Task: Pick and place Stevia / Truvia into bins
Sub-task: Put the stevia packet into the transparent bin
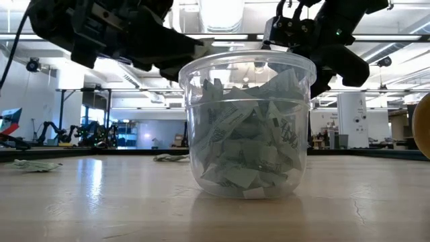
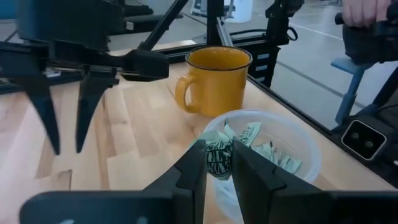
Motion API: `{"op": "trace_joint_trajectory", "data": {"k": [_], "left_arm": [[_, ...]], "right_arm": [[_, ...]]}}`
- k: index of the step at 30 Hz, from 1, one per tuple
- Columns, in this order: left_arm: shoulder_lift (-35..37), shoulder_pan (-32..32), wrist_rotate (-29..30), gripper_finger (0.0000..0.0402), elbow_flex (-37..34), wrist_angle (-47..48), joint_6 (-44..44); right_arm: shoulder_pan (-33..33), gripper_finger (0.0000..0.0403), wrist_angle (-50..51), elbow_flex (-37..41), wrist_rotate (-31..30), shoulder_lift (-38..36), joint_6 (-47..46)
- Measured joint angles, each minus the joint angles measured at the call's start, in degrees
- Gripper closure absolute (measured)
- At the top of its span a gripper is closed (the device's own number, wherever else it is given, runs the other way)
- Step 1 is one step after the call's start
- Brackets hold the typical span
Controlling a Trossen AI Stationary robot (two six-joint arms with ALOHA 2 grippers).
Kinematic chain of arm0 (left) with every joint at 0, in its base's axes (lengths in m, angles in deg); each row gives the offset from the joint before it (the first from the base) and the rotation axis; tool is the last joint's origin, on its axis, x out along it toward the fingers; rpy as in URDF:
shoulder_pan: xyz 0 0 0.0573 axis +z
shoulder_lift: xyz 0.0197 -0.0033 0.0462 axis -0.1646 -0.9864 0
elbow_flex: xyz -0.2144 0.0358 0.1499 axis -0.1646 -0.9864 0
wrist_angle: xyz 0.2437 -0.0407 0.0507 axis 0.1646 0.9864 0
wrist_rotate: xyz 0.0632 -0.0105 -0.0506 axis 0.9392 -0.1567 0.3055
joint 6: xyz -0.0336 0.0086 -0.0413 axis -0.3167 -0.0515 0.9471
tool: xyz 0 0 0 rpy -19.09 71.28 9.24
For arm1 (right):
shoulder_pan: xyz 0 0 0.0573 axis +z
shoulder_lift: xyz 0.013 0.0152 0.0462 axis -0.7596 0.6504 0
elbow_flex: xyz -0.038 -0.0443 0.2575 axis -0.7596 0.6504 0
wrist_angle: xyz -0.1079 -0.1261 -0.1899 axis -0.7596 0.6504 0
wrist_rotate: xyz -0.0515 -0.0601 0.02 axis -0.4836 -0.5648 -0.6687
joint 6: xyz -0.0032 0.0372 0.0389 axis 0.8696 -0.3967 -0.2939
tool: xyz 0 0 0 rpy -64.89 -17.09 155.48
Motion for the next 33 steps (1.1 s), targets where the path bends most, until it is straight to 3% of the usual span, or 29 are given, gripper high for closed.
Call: {"op": "trace_joint_trajectory", "data": {"k": [16,23,33], "left_arm": [[-9.4,-3.2,-8.2,0.0348,7.8,0.3,-0.3],[-11.2,-3.2,-7.8,0.0347,8.1,1.7,-3.5],[-11.1,-3.2,-7.6,0.0265,8.1,2.5,-3.6]], "right_arm": [[0.0,0.0344,0.0,0.1,0.0,0.0,-0.2],[0.0,0.0343,0.0,0.1,0.0,0.0,-0.3],[0.0,0.0343,0.0,0.1,0.0,0.0,-0.5]]}}
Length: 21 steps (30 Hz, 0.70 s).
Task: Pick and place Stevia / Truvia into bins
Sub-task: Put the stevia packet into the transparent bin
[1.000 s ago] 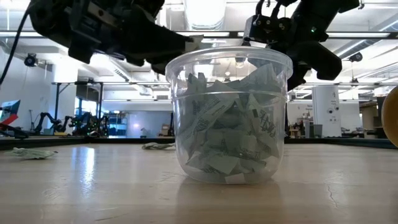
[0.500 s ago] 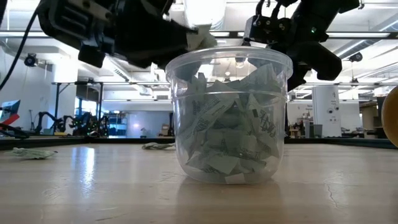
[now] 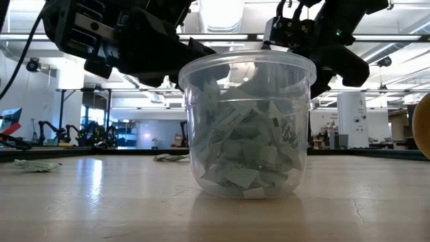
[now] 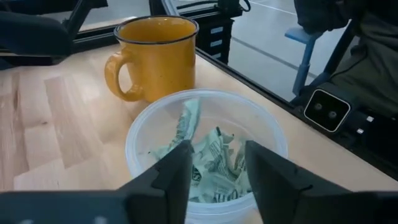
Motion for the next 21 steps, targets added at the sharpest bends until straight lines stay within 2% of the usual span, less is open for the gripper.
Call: {"op": "trace_joint_trajectory", "data": {"k": [4,7,13,17,21], "left_arm": [[0.9,0.0,1.2,0.0232,0.0,0.4,0.2],[3.8,0.2,3.0,0.0219,0.0,4.4,0.1],[13.9,0.2,16.5,0.0217,-0.3,24.2,0.6],[20.7,-0.6,24.6,0.0217,-1.8,35.2,3.9],[26.7,-1.3,32.0,0.0217,-5.6,41.8,8.4]], "right_arm": [[0.0,0.0346,0.0,0.0,0.0,0.0,0.0],[-0.7,0.0346,-0.9,0.3,-0.4,0.0,-0.1],[-6.4,0.0346,-8.3,4.0,0.1,0.0,-1.6],[-11.7,0.034,-12.9,6.1,1.5,0.0,1.2],[-17.0,0.0314,-16.5,7.0,8.3,0.0,5.2]]}}
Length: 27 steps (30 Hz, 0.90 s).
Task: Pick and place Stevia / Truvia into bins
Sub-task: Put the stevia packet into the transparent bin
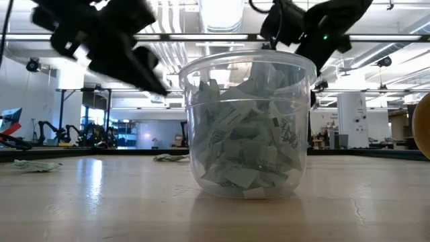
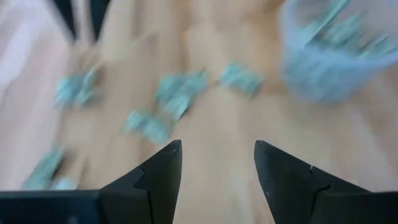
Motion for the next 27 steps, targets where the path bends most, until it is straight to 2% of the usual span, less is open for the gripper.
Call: {"op": "trace_joint_trajectory", "data": {"k": [3,7,12,18,22,27], "left_arm": [[3.9,-0.1,2.7,0.0217,-4.0,1.0,2.6],[8.2,-0.1,4.5,0.0216,-8.8,0.3,2.8],[11.9,-0.1,10.2,0.0216,-12.6,-0.4,2.7],[14.7,0.1,12.9,0.0216,-15.2,-0.6,2.7],[15.1,0.1,12.9,0.0216,-15.4,-0.8,2.7],[14.9,0.1,12.9,0.0216,-15.3,-0.9,2.7]], "right_arm": [[-3.4,0.0287,-0.4,0.0,4.7,0.0,0.2],[-6.4,0.0253,-0.7,0.0,6.2,0.1,0.6],[-9.0,0.0224,-1.9,0.0,6.5,0.1,0.6],[-11.6,0.0216,-3.4,-0.4,8.8,4.8,-2.2],[-12.3,0.0219,-2.3,-1.7,9.6,9.4,-1.9],[-12.4,0.022,-3.2,-2.6,9.8,11.2,-1.9]]}}
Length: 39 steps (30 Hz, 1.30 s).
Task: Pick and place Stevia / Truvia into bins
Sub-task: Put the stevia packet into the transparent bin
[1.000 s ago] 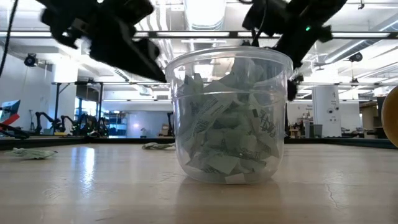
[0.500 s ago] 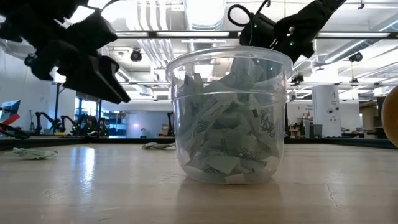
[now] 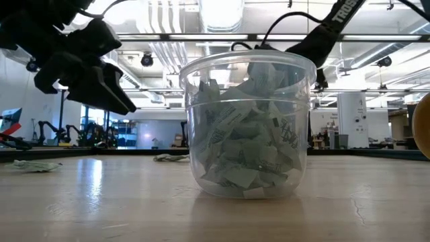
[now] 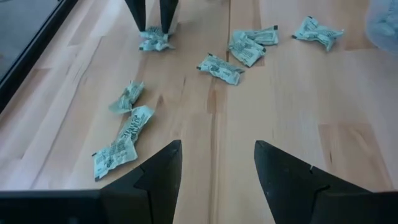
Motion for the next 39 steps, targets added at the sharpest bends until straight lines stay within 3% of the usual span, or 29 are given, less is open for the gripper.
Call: {"op": "trace_joint_trajectory", "data": {"k": [13,25,39], "left_arm": [[0.0,0.0,0.0,0.0216,0.0,-0.8,0.0],[0.0,0.0,0.0,0.0217,0.0,-0.8,0.0],[0.0,0.0,0.0,0.0217,0.0,-1.3,0.0]], "right_arm": [[-0.1,0.0242,0.1,0.1,0.0,1.6,-1.6],[0.0,0.0298,0.5,0.2,1.2,1.3,-2.3],[2.7,0.0346,2.9,0.4,5.9,-5.3,-2.4]]}}
